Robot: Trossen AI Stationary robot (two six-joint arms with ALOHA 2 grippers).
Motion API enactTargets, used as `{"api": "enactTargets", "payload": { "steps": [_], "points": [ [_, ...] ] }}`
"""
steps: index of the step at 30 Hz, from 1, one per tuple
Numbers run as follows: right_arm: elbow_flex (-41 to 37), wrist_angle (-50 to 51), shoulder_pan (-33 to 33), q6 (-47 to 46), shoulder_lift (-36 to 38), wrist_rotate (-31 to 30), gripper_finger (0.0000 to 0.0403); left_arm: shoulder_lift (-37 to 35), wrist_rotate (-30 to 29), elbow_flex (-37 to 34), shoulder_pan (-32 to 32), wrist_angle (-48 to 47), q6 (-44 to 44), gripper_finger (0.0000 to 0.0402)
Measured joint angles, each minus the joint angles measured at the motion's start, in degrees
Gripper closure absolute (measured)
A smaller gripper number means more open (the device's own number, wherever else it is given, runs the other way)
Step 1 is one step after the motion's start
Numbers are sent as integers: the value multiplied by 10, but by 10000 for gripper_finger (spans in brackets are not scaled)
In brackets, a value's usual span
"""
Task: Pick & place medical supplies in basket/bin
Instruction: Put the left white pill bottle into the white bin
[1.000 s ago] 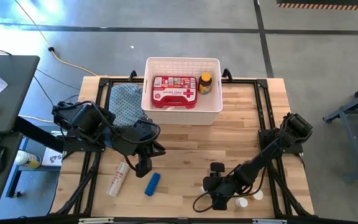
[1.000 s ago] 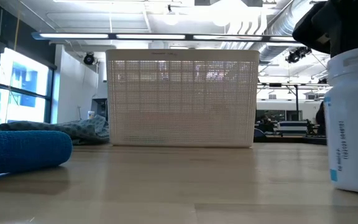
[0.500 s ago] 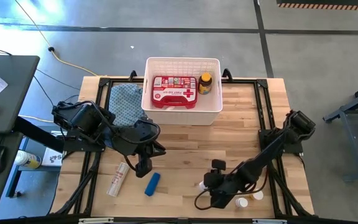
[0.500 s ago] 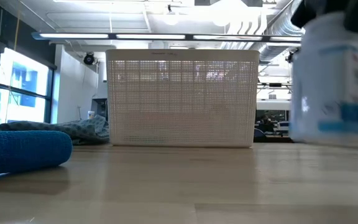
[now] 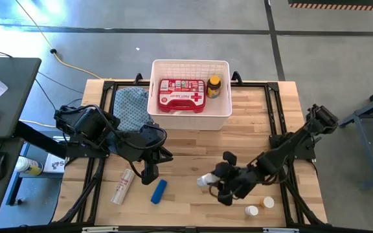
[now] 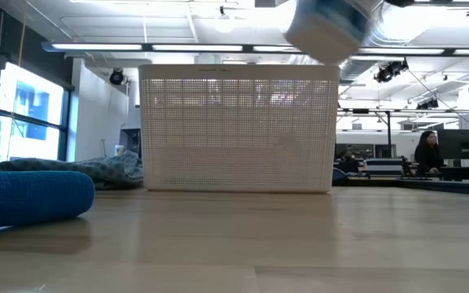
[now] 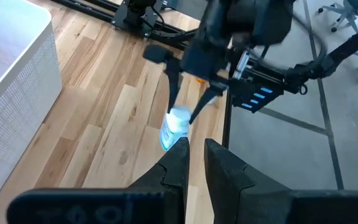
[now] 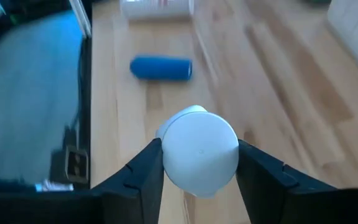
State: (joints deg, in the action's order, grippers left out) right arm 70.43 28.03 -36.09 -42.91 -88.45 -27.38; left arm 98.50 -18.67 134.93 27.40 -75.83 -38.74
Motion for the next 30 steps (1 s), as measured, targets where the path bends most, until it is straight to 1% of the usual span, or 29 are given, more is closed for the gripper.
{"api": "enactTargets", "payload": {
  "steps": [4, 8, 15, 22, 30],
  "points": [
    [0, -35, 24, 33, 35, -6, 244, 0, 0, 0, 0, 0, 8, 316],
    [0, -71, 45, 63, 66, -26, 237, 0, 0, 0, 0, 12, 13, 316],
    [0, -116, 90, 139, 113, -45, 240, 0, -5, 0, 0, 23, 14, 316],
    [0, -139, 155, 191, 152, -45, 239, 0, -58, 0, 0, 24, 14, 316],
    [0, -155, 221, 230, 183, -33, 236, 0, -147, 0, 0, 34, 14, 316]
  ]
}}
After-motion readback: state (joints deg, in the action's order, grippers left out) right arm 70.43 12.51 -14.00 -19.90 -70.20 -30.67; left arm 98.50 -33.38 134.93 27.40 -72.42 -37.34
